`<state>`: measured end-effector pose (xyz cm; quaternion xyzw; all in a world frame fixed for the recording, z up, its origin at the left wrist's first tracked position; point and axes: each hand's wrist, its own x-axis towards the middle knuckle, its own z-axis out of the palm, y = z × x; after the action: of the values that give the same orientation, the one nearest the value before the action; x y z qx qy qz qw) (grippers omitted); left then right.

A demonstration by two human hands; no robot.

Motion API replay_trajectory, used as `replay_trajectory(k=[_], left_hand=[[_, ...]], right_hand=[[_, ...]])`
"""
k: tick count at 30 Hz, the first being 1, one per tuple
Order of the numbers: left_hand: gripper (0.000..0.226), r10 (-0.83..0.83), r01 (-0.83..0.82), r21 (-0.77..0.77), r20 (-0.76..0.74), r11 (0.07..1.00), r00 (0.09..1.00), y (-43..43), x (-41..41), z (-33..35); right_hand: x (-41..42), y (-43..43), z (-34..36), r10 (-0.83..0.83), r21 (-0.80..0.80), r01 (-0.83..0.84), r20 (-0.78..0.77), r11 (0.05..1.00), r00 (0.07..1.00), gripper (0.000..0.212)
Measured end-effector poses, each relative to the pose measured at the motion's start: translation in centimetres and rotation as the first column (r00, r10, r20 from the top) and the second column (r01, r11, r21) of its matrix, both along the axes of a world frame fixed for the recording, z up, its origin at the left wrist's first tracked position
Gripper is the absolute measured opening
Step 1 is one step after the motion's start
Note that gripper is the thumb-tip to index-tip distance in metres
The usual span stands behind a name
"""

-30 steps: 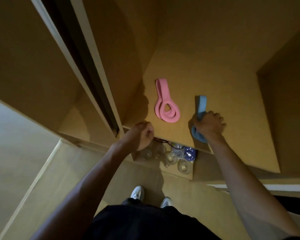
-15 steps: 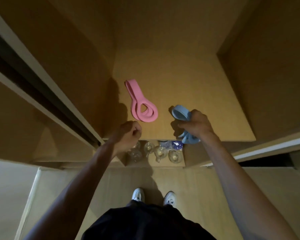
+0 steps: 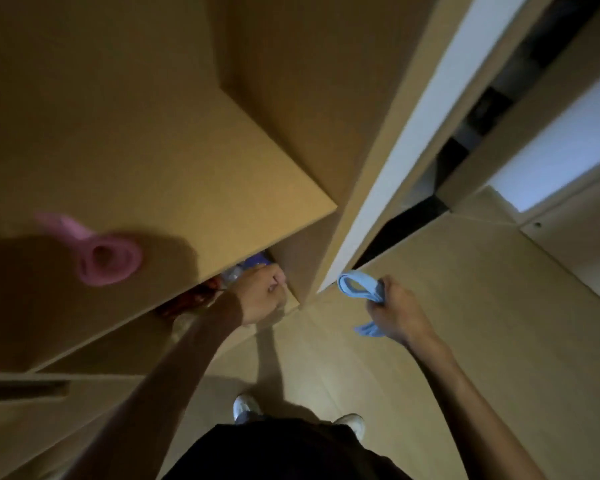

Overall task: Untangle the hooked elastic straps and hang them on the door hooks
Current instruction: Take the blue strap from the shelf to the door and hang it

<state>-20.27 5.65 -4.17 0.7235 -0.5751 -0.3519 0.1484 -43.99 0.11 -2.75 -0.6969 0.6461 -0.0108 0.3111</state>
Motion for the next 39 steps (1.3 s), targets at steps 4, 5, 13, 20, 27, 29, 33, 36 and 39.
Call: replay_trajectory(k=[4,5,13,20,27,29,33,36,39], left_hand=[[0.015,-0.178,0.178,-0.006,-0.002,0.984,0.984,-3.5,-9.1,-0.9],[0.018,-0.22,0.22,0.008,-0.001,0.976,0.976,-4.1,-11.3,-1.4],[0.025,-0.512,0.502,0.145,0.036,0.853,0.859,-7.9,-28.5,-4.4],[0.03,-0.708,0.662,0.324,0.035,0.676,0.705,-11.3,-37.5,-6.3],[0.032,-0.74,0.665,0.426,0.016,0.614,0.672,-19.9,-42.1,-8.4],[0.031,-0.728,0.647,0.441,0.02,0.622,0.685,-23.5,-43.5,-8.9],[0.029,-0.72,0.63,0.461,0.028,0.625,0.693,-30.3,-47.0,-8.9],[0.016,-0.762,0.685,0.443,-0.006,0.579,0.648,-35.0,-50.9,-8.4],[0.026,-0.797,0.722,0.43,-0.011,0.541,0.604,-39.1,-56.0,-7.7]], right_hand=[[-9.9,1.8,-1.8,-0.214,0.075,0.216,-0.032,0.974,0.976,0.015],[-12.4,2.4,-2.2,-0.261,0.085,0.264,-0.041,0.961,0.964,0.017],[-30.2,8.2,-5.6,-0.531,0.214,0.566,-0.201,0.796,0.823,0.018],[-38.9,9.3,-7.4,-0.733,0.241,0.744,-0.152,0.624,0.663,0.011],[-44.7,-0.2,-7.7,-0.803,0.234,0.791,-0.063,0.566,0.593,0.011],[-46.5,-3.8,-7.7,-0.802,0.21,0.791,-0.047,0.574,0.595,0.01],[-50.1,-10.0,-6.9,-0.816,0.194,0.804,-0.029,0.562,0.577,0.007],[-53.1,-13.4,-6.5,-0.844,0.163,0.835,-0.024,0.526,0.536,0.009],[-55.8,-15.5,-6.3,-0.869,0.165,0.86,-0.026,0.484,0.494,0.011]])
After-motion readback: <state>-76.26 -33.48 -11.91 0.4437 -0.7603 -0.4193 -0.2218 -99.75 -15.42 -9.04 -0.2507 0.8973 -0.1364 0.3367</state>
